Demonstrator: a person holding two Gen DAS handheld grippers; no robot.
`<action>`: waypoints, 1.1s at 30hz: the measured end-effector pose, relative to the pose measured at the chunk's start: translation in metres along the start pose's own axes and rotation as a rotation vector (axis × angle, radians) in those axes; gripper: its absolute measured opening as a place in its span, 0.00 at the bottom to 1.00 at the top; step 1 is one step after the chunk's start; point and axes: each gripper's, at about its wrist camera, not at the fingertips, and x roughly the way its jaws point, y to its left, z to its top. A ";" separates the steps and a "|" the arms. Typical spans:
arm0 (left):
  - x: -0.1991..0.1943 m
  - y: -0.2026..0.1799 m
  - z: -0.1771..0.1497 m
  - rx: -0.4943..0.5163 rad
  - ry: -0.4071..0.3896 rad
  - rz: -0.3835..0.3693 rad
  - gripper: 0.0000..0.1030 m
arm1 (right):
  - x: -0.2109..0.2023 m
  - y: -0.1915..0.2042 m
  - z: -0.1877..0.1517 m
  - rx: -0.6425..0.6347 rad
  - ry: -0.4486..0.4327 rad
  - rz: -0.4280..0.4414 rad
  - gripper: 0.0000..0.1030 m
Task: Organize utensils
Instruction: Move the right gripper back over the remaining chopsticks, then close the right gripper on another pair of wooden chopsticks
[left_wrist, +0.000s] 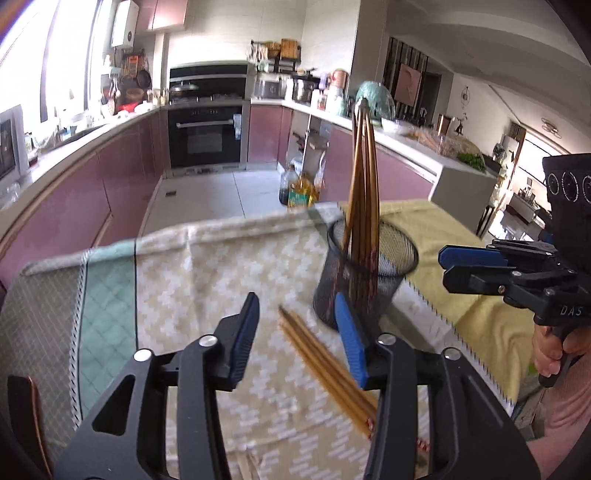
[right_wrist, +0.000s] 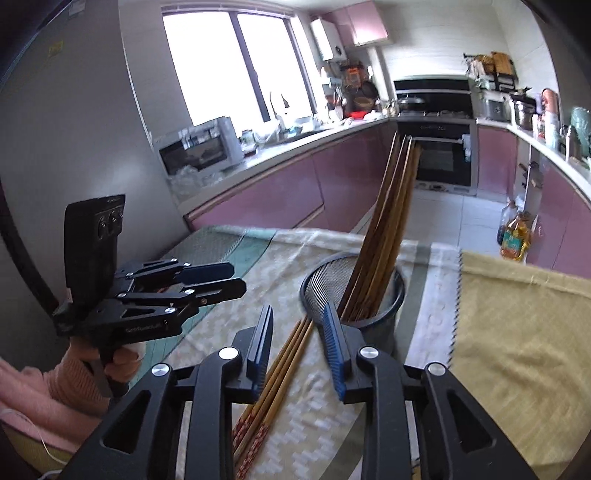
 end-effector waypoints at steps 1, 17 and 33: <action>0.003 0.001 -0.010 -0.003 0.025 -0.002 0.44 | 0.008 0.000 -0.008 0.007 0.030 0.001 0.27; 0.049 -0.012 -0.073 -0.039 0.226 -0.001 0.45 | 0.059 -0.006 -0.056 0.131 0.177 0.003 0.27; 0.046 -0.014 -0.073 -0.010 0.235 0.038 0.36 | 0.076 0.010 -0.054 0.050 0.209 -0.052 0.26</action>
